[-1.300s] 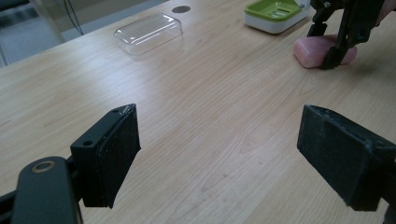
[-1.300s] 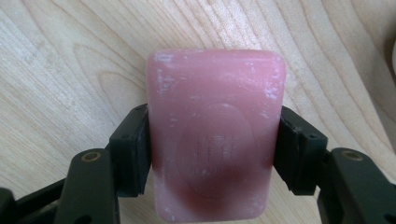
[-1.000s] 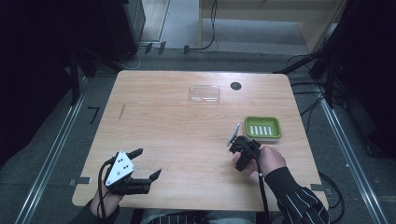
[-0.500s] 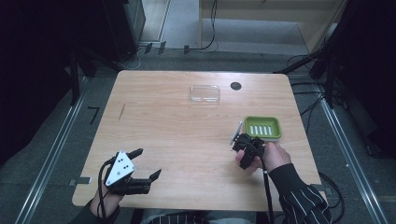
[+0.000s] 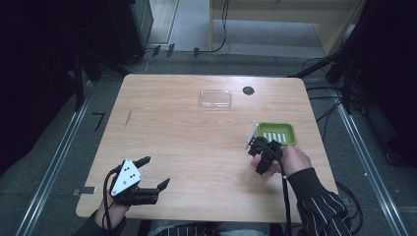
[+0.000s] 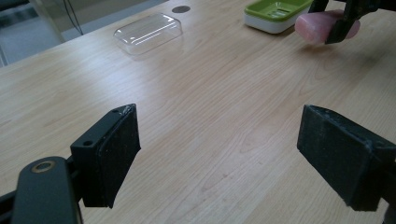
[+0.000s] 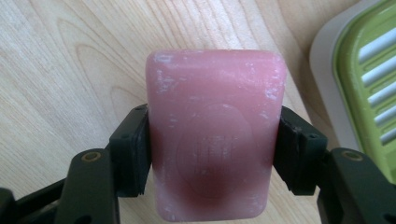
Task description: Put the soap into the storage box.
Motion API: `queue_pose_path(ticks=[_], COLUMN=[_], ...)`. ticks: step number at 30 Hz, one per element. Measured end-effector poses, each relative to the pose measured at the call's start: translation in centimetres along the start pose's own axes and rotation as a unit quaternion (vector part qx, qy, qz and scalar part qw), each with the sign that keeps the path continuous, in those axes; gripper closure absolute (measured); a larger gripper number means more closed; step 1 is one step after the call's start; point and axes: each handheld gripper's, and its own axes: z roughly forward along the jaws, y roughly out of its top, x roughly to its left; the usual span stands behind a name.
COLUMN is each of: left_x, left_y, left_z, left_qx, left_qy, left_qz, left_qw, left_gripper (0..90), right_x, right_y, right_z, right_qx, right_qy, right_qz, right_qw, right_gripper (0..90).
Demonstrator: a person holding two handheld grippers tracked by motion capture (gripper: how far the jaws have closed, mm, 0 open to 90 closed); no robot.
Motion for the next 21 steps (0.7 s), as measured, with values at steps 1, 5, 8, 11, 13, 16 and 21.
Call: queue_pose_path(ticks=[1,5,8,11,13,16,21], left_x=[0.0,0.0,0.0,0.0,0.0,0.0,0.0], left_y=[0.0,0.0,0.0,0.0,0.0,0.0,0.0], left_z=[0.0,0.0,0.0,0.0,0.0,0.0,0.0], left_qx=[0.000,0.000,-0.001,0.000,0.000,0.000,-0.001], left_qy=[0.000,-0.001,0.000,-0.001,-0.001,-0.001,-0.001], left_qz=[0.000,0.000,0.000,0.000,0.000,0.001,0.001], left_qw=[1.0000,1.0000,1.0000,1.0000,1.0000,1.0000,1.0000], left_gripper=[14.0,14.0,14.0,14.0,14.0,14.0,14.0], right_x=[0.0,-0.4,-0.6,-0.9,-1.0,-1.4,-1.7], right_y=[0.0,-0.2,-0.2,-0.3,-0.4,-0.5,-0.6], right_z=[-0.1,-0.4,-0.6,-0.8,-0.9,-1.1,-1.4], right_qx=[0.001,-0.002,-0.002,-0.002,-0.005,-0.005,-0.005], right_qy=[0.000,-0.002,-0.003,-0.004,-0.004,-0.005,-0.006], right_qz=[0.001,-0.008,-0.014,-0.020,-0.017,-0.020,-0.024], right_qw=[1.0000,1.0000,0.9999,0.9998,0.9998,0.9998,0.9997], right_gripper=[38.1,38.1,38.1,38.0,38.1,38.1,38.1])
